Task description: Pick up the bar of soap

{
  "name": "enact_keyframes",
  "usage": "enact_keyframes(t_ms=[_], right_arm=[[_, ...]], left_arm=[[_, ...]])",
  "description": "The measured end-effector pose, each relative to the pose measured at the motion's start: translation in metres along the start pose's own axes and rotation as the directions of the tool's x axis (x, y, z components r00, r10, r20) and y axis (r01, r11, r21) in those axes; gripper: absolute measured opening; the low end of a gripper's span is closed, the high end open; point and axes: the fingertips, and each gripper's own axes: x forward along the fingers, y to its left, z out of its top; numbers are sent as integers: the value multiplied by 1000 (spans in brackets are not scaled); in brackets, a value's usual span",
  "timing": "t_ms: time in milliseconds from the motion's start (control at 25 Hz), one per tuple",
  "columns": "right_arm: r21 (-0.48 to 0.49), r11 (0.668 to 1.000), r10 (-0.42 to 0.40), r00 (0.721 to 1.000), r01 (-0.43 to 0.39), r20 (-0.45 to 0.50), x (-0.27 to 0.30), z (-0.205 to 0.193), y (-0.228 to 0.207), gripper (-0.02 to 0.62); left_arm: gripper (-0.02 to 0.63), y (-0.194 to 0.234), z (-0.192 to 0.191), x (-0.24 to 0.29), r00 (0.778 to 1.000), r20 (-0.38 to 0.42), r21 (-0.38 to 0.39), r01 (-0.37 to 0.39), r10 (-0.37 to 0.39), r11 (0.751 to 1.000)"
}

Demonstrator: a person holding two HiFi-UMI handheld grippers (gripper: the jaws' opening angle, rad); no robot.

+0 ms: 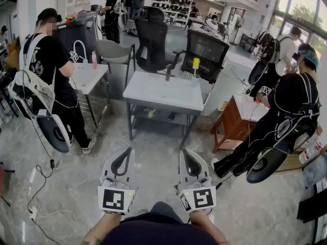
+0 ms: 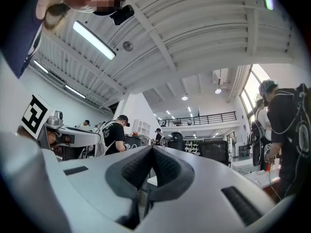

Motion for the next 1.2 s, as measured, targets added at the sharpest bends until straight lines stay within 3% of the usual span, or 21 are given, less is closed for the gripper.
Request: enact_keyframes(t_ms=[160,560,680,880,1200], right_arm=[[-1,1000,-5,1000,5,8,0,-3,1,15],[27,1000,-5,1000,5,8,11,-15,-5,15],[44,999,-4,1000,4,4,30,-28,-18,15],[84,996,8,1000,-7,-22,77,-58,-53,15],[79,994,73,997,-73,4,181,-83,-108,15]], left_arm=[[0,-1,10,2,999,39,-1,3,-3,1000],[2,-12,-1,24,996,34,-9,80,-79,997],[22,-7,-10,49,996,32,-11,87,-87,996],[109,-2,-27,106,993,27,-78,115,-113,990],[164,21,-21,210,987,110,-49,126,-120,991]])
